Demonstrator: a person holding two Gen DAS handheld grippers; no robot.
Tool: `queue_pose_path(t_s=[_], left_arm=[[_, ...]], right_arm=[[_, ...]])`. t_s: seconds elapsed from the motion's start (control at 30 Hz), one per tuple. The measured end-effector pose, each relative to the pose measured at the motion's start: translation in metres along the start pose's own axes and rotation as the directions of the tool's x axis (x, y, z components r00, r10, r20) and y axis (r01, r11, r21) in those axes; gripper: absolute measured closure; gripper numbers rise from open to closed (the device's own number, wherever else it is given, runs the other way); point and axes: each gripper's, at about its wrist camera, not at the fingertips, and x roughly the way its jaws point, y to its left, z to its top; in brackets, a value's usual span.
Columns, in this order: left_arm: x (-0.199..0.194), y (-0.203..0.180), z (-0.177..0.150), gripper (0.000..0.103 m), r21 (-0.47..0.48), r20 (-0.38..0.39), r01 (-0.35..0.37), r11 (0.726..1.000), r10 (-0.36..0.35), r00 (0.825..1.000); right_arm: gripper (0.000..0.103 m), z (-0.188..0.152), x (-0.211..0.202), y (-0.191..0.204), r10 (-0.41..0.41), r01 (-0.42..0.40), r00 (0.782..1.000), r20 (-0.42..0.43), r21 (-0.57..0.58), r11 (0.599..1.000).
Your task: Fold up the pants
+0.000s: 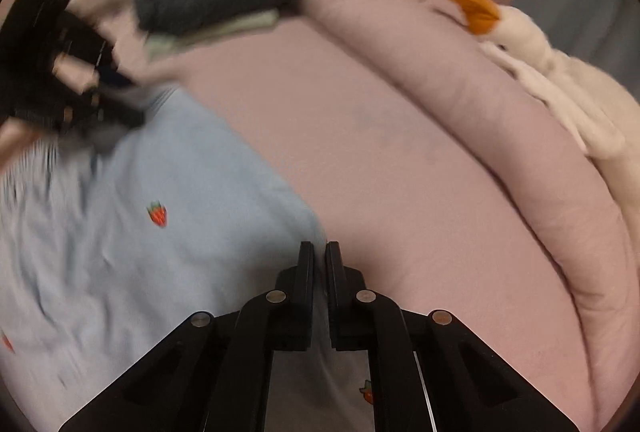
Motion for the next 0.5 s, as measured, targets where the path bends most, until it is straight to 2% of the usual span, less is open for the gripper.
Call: queue_pose_path(t_s=[0.07, 0.1, 0.17, 0.23, 0.27, 0.3, 0.33, 0.37, 0.4, 0.47, 0.5], left_arm=[[0.011, -0.004, 0.001, 0.063, 0.009, -0.031, -0.048, 0.999, 0.048, 0.998], [0.010, -0.007, 0.004, 0.059, 0.012, -0.026, -0.062, 0.998, 0.062, 0.998], [0.002, -0.013, 0.010, 0.054, 0.024, -0.016, -0.080, 0.996, 0.081, 0.997], [-0.009, -0.009, 0.013, 0.042, 0.035, 0.023, -0.103, 0.994, 0.102, 0.995], [-0.012, 0.000, 0.014, 0.030, 0.020, 0.030, -0.099, 0.995, 0.098, 0.995], [-0.011, 0.005, 0.015, 0.028, -0.001, 0.026, -0.076, 0.997, 0.076, 0.997], [-0.005, 0.007, 0.017, 0.028, -0.025, 0.004, -0.038, 0.999, 0.038, 0.999], [-0.001, 0.009, 0.018, 0.029, -0.035, -0.015, -0.021, 0.999, 0.020, 1.000], [0.006, 0.012, 0.020, 0.035, -0.044, -0.045, -0.001, 0.999, -0.001, 0.999], [0.021, 0.006, 0.020, 0.047, -0.037, -0.093, 0.044, 0.998, -0.047, 0.995], [0.019, 0.001, 0.020, 0.051, -0.026, -0.082, 0.036, 0.999, -0.038, 0.996]], right_arm=[[0.097, -0.002, 0.009, -0.003, -0.042, 0.043, 0.999, -0.021, 0.013, 0.999], [0.097, -0.004, 0.022, -0.001, -0.042, 0.042, 0.996, -0.081, 0.008, 0.999], [0.096, -0.004, 0.024, 0.004, -0.059, 0.059, 0.995, -0.083, -0.011, 0.998], [0.090, -0.003, 0.014, -0.003, -0.007, 0.008, 0.998, -0.069, 0.021, 1.000], [0.076, -0.003, 0.009, -0.011, 0.032, -0.029, 0.998, -0.057, 0.046, 0.999], [0.059, -0.004, 0.005, -0.019, 0.037, -0.034, 0.998, -0.051, 0.064, 0.997], [0.053, -0.004, 0.006, -0.022, 0.020, -0.015, 0.998, -0.058, 0.075, 0.997], [0.052, -0.008, 0.011, -0.029, -0.004, 0.011, 0.996, -0.084, 0.085, 0.996], [0.052, -0.009, 0.018, -0.034, -0.004, 0.015, 0.994, -0.113, 0.097, 0.995], [0.052, -0.012, 0.031, -0.040, 0.043, -0.020, 0.988, -0.150, 0.151, 0.988], [0.052, -0.014, 0.031, -0.042, 0.057, -0.032, 0.989, -0.137, 0.181, 0.983]])
